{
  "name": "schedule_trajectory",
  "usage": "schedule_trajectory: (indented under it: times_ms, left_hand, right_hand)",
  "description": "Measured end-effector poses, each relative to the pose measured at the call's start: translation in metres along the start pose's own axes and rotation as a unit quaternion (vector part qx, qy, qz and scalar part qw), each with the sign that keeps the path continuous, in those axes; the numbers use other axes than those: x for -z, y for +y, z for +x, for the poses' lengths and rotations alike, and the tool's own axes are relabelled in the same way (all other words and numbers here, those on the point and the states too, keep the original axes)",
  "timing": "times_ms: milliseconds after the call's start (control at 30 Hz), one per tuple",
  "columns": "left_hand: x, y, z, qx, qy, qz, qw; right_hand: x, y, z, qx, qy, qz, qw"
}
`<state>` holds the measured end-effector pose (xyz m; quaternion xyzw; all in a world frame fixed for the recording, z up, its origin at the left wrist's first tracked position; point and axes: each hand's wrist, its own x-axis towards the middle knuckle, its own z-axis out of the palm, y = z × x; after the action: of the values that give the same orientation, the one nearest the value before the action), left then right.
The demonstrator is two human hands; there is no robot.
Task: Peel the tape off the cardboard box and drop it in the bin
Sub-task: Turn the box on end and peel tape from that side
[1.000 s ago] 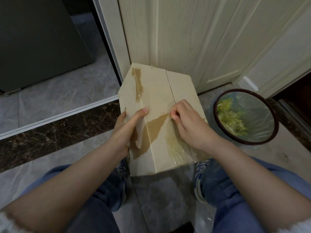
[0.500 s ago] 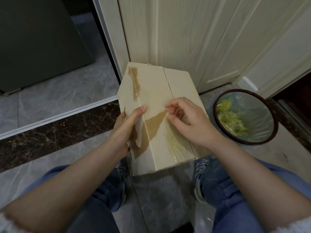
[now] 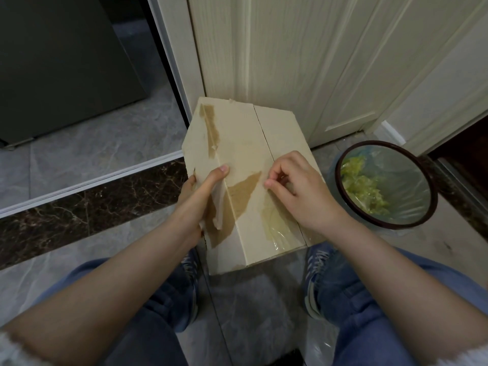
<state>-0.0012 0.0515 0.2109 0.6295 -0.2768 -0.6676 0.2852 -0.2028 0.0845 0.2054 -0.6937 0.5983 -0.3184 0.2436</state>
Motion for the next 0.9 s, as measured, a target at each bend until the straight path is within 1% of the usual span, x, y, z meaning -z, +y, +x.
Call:
schedule_trajectory:
  times_ms: [133,233,300,367,433,533,600,700,833,900]
  left_hand:
    - [0.001,0.000,0.001,0.002,0.008,-0.004,1.000]
    - [0.001,0.000,0.001,0.007,0.006,-0.006,1.000]
    - [0.001,0.000,0.003,0.014,0.015,-0.014,1.000]
    - [0.001,0.001,0.004,0.017,0.016,-0.018,1.000]
    - [0.000,0.002,0.004,0.015,0.015,-0.024,0.999]
    - [-0.001,0.004,0.002,0.019,0.011,-0.027,0.999]
    - [-0.002,0.006,-0.001,0.021,0.006,-0.029,0.999]
    - [-0.001,0.006,-0.001,0.016,0.001,-0.033,0.999]
    - [-0.001,0.004,0.000,0.008,-0.001,-0.025,1.000]
    - [0.001,0.002,0.002,0.000,-0.008,-0.028,1.000]
  right_hand:
    - [-0.002,0.001,-0.001,0.022,0.024,-0.038,0.999]
    - [-0.003,-0.001,-0.002,0.021,0.042,-0.036,0.998]
    - [-0.003,-0.002,-0.003,0.003,0.061,-0.025,0.998]
    - [-0.003,-0.002,-0.002,-0.040,0.071,0.011,0.997]
    - [-0.002,-0.002,-0.002,-0.096,0.073,0.074,0.990]
    - [0.001,-0.005,-0.001,-0.177,0.089,0.187,0.962]
    - [0.000,-0.006,-0.002,-0.197,0.110,0.220,0.949]
    - [-0.002,-0.009,-0.002,-0.183,0.152,0.211,0.948]
    - [0.008,-0.008,-0.001,-0.163,0.151,0.202,0.954]
    - [0.010,-0.007,0.000,-0.137,0.161,0.153,0.965]
